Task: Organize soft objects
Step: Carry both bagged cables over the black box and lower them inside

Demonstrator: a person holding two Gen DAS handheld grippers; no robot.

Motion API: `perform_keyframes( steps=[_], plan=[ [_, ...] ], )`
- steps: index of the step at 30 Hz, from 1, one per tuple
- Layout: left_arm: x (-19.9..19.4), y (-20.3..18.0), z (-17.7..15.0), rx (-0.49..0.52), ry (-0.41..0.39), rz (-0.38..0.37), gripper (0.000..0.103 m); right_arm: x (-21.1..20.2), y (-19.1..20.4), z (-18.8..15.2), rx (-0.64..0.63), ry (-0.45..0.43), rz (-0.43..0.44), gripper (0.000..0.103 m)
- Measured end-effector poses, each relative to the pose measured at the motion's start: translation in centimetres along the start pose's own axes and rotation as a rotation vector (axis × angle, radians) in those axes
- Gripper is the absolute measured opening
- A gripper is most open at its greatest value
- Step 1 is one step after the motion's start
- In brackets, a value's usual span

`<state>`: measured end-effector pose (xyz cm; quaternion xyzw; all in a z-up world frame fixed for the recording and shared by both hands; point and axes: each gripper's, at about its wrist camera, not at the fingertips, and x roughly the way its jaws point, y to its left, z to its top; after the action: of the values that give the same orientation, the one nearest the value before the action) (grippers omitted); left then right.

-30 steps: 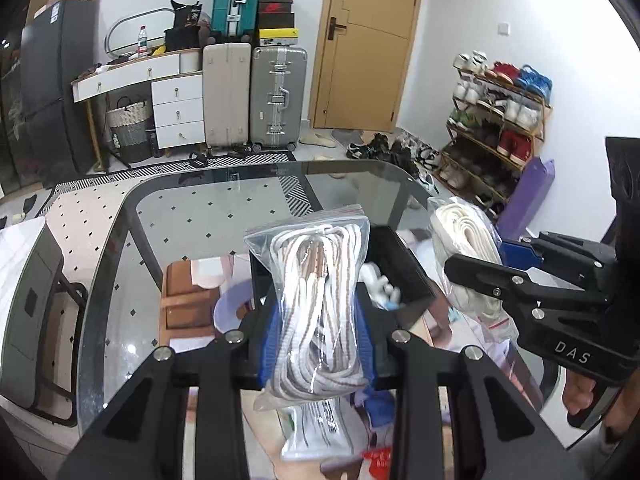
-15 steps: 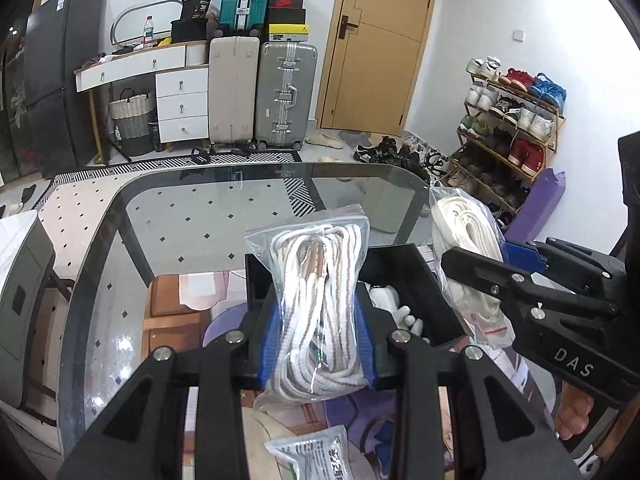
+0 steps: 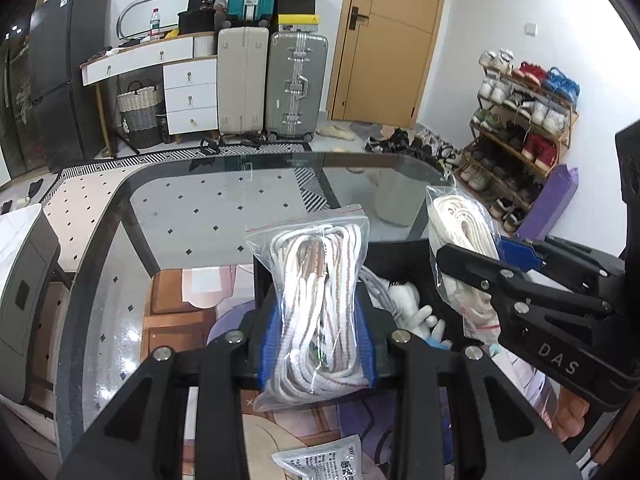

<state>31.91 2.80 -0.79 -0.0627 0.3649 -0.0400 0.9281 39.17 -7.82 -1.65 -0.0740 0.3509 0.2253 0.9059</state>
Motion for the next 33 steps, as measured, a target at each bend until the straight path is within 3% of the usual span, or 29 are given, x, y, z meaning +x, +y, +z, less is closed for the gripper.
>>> perform_keyframes(
  steps=[18, 33],
  plan=[
    [1.3, 0.0, -0.6, -0.009, 0.037, 0.009, 0.033, 3.6, -1.0, -2.1, 0.006, 0.091, 0.016, 0.031],
    [1.6, -0.2, -0.8, -0.020, 0.049, -0.008, 0.033, 3.8, -1.1, -2.0, 0.011, 0.100, 0.014, 0.031]
  ],
)
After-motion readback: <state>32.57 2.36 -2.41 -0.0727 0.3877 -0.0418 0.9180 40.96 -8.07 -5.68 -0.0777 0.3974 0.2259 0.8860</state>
